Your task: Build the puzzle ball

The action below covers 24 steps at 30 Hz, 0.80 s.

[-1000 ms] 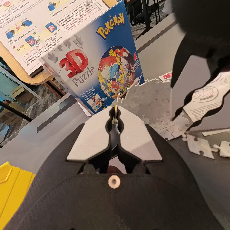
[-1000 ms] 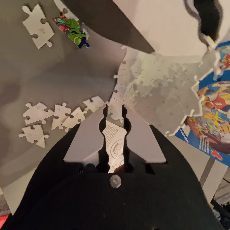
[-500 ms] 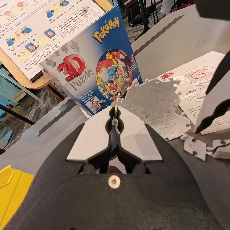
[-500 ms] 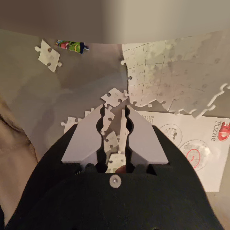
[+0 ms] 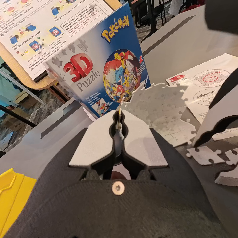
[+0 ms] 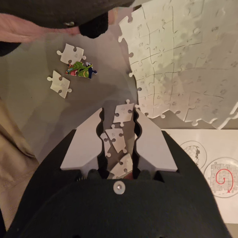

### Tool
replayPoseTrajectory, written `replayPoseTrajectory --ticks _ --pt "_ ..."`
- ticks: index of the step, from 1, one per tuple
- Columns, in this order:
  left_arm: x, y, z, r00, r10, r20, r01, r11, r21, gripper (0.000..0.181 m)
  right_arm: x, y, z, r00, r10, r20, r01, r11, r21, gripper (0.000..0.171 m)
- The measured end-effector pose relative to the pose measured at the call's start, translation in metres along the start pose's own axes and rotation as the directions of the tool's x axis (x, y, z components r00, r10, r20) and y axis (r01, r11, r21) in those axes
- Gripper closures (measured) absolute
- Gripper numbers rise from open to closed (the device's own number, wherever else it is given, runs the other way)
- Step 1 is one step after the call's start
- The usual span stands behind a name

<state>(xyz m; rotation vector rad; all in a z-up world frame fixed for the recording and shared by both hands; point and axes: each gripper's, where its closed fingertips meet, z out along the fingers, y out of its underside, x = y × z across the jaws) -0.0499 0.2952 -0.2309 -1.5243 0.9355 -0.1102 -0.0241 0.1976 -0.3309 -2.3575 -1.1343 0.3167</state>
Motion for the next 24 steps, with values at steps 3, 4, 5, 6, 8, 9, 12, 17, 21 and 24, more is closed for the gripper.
replayPoseTrajectory --ticks 3,4,5,6,8,9,12,17,21,24 --pt "-0.001 0.002 0.0 1.0 0.001 0.005 -0.001 1.0 -0.005 0.179 0.001 0.0 -0.006 1.0 -0.007 -0.019 0.007 1.0 0.002 0.129" --pt "0.0 0.001 0.0 1.0 0.003 0.003 -0.003 1.0 -0.003 0.179 0.003 0.004 -0.006 1.0 -0.009 -0.027 0.009 1.0 -0.014 0.127" --pt "0.0 0.001 0.0 1.0 0.003 0.002 -0.003 1.0 -0.002 0.179 0.004 0.006 -0.005 0.999 -0.02 -0.033 0.019 1.0 -0.019 0.128" --pt "0.001 0.001 0.001 1.0 0.003 -0.001 -0.003 1.0 -0.002 0.179 0.003 0.007 -0.004 0.999 -0.023 -0.023 0.022 1.0 -0.015 0.132" --pt "0.003 0.001 0.001 1.0 0.009 -0.004 -0.009 1.0 -0.001 0.179 0.003 0.006 -0.003 1.0 -0.013 -0.002 0.013 1.0 -0.003 0.144" --pt "0.003 0.0 0.0 1.0 0.012 -0.003 -0.012 1.0 -0.001 0.179 0.003 0.005 -0.003 1.0 -0.018 -0.001 0.018 1.0 0.003 0.145" --pt "0.002 0.0 0.0 1.0 0.012 0.001 -0.012 1.0 -0.001 0.179 0.004 0.006 -0.003 1.0 -0.012 0.007 0.012 1.0 0.009 0.146" --pt "0.002 0.0 -0.001 1.0 0.008 0.007 -0.008 1.0 -0.001 0.179 0.009 0.002 -0.009 0.999 0.014 -0.037 -0.012 0.999 0.053 0.167" --pt "0.007 -0.001 -0.001 1.0 0.017 0.007 -0.017 1.0 -0.004 0.179 0.011 0.002 -0.015 0.998 0.039 -0.056 -0.035 0.998 0.056 0.168" --pt "0.007 -0.002 -0.001 1.0 0.012 0.003 -0.012 1.0 -0.004 0.179 0.0 0.001 -0.017 0.999 -0.022 -0.024 0.023 0.998 0.054 0.153"
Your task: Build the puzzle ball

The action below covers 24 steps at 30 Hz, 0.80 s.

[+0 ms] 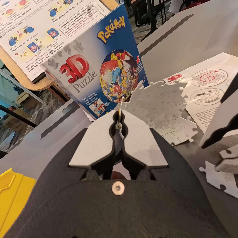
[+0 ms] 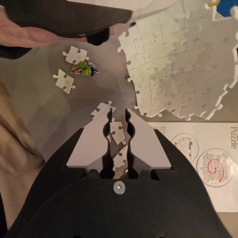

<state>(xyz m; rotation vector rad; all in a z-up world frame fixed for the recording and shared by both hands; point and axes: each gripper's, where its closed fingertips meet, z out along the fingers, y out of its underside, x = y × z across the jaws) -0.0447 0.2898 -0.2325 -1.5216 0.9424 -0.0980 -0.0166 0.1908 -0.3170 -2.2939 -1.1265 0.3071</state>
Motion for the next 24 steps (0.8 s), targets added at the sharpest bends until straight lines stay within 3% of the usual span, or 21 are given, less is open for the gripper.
replayPoseTrajectory --ticks 4,8,12,22,24 --pt "-0.002 0.0 0.0 1.0 -0.001 0.004 0.001 1.0 -0.003 0.179 -0.014 0.009 0.005 0.998 -0.044 0.053 0.047 0.997 -0.062 0.135" --pt "-0.001 0.0 0.0 1.0 0.003 0.002 -0.003 1.0 -0.001 0.179 -0.014 0.007 0.009 0.995 -0.08 0.057 0.083 0.995 -0.062 0.131" --pt "0.001 -0.001 0.0 1.0 0.008 -0.002 -0.008 1.0 0.002 0.179 -0.019 0.007 0.011 0.99 -0.036 0.137 0.041 0.998 -0.039 0.14" --pt "0.001 0.0 -0.001 1.0 -0.003 0.011 0.003 1.0 -0.01 0.179 -0.015 0.002 0.003 0.979 0.095 0.178 -0.103 0.994 0.039 0.171" --pt "0.002 0.0 -0.002 1.0 -0.011 0.012 0.011 1.0 -0.011 0.179 -0.013 0.003 0.003 0.979 0.113 0.171 -0.122 0.992 0.043 0.171"
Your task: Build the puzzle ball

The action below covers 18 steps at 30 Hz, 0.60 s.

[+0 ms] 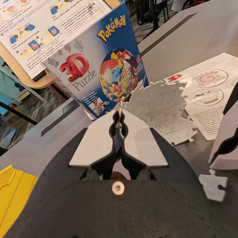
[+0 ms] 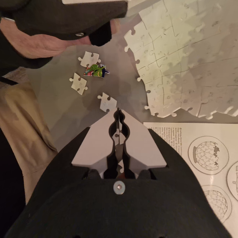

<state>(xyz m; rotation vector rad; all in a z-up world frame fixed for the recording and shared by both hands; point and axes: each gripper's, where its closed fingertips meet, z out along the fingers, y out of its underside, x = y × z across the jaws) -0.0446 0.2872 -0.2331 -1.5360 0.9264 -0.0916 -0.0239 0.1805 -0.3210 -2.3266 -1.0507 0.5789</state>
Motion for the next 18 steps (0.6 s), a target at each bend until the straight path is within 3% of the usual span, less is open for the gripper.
replayPoseTrajectory --ticks 6,9,14,18 --pt "0.001 0.001 -0.003 1.0 -0.011 0.008 0.011 1.0 -0.011 0.179 -0.007 -0.01 -0.009 0.998 0.055 0.02 -0.057 0.996 0.066 0.171" --pt "-0.001 0.001 -0.003 1.0 -0.015 0.014 0.015 1.0 -0.014 0.179 -0.021 -0.01 -0.007 0.999 -0.001 0.038 -0.001 0.999 0.05 0.149" --pt "-0.003 0.0 -0.004 1.0 -0.005 0.018 0.005 1.0 -0.011 0.179 -0.028 0.005 0.006 0.998 -0.059 -0.017 0.059 0.998 -0.029 0.136" --pt "-0.003 -0.001 -0.004 1.0 -0.009 0.014 0.009 1.0 -0.006 0.179 -0.026 0.008 0.011 0.993 -0.099 -0.07 0.096 0.994 -0.044 0.145"
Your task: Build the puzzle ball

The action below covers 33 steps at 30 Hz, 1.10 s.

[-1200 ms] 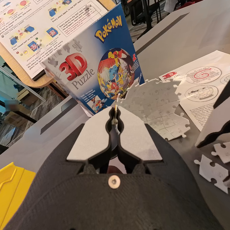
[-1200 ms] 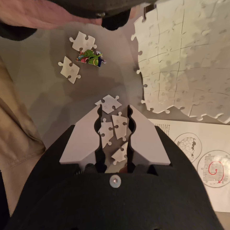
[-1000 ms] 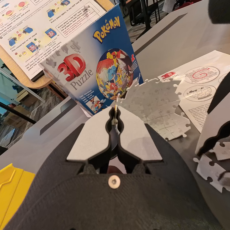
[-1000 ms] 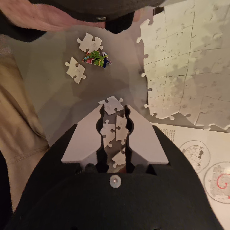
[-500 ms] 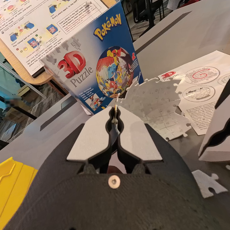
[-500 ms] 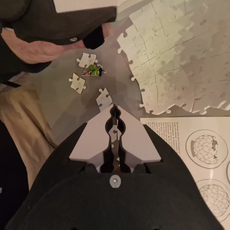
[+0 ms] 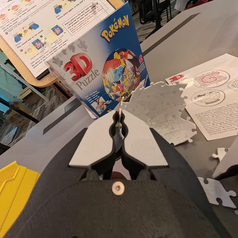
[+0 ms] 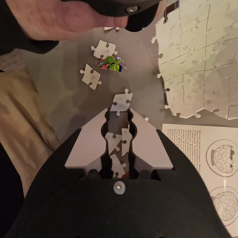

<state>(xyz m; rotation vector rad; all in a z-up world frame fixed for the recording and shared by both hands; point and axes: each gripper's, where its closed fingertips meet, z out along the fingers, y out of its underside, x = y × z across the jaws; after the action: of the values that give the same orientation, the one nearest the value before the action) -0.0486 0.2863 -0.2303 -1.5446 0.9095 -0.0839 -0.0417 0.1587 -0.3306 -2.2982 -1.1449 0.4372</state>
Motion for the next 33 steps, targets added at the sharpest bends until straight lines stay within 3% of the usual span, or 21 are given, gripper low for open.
replayPoseTrajectory --ticks 6,7,10,18,22,33 --pt "0.002 0.0 0.001 1.0 0.005 -0.005 -0.005 1.0 0.002 0.179 0.0 -0.003 0.0 1.0 -0.01 -0.002 0.01 1.0 0.016 0.148" --pt "0.001 0.0 0.001 1.0 0.005 -0.004 -0.005 1.0 0.002 0.179 0.001 -0.004 -0.001 1.0 -0.011 -0.004 0.011 1.0 0.028 0.161" --pt "0.0 0.0 0.001 1.0 -0.003 -0.004 0.003 1.0 0.001 0.178 0.004 -0.004 -0.003 1.0 -0.02 -0.013 0.02 0.999 0.027 0.165" --pt "0.002 0.0 0.002 1.0 0.003 -0.009 -0.003 1.0 0.001 0.179 -0.007 -0.002 0.002 0.995 -0.094 0.019 0.095 0.995 -0.01 0.128" --pt "0.001 0.001 0.002 1.0 -0.003 -0.007 0.003 1.0 0.0 0.178 -0.005 -0.003 0.004 0.997 -0.078 -0.005 0.078 0.997 -0.005 0.142" --pt "0.0 0.0 0.002 1.0 -0.001 -0.005 0.001 1.0 0.005 0.179 0.005 -0.005 -0.003 0.999 -0.039 -0.033 0.04 0.999 0.026 0.146"
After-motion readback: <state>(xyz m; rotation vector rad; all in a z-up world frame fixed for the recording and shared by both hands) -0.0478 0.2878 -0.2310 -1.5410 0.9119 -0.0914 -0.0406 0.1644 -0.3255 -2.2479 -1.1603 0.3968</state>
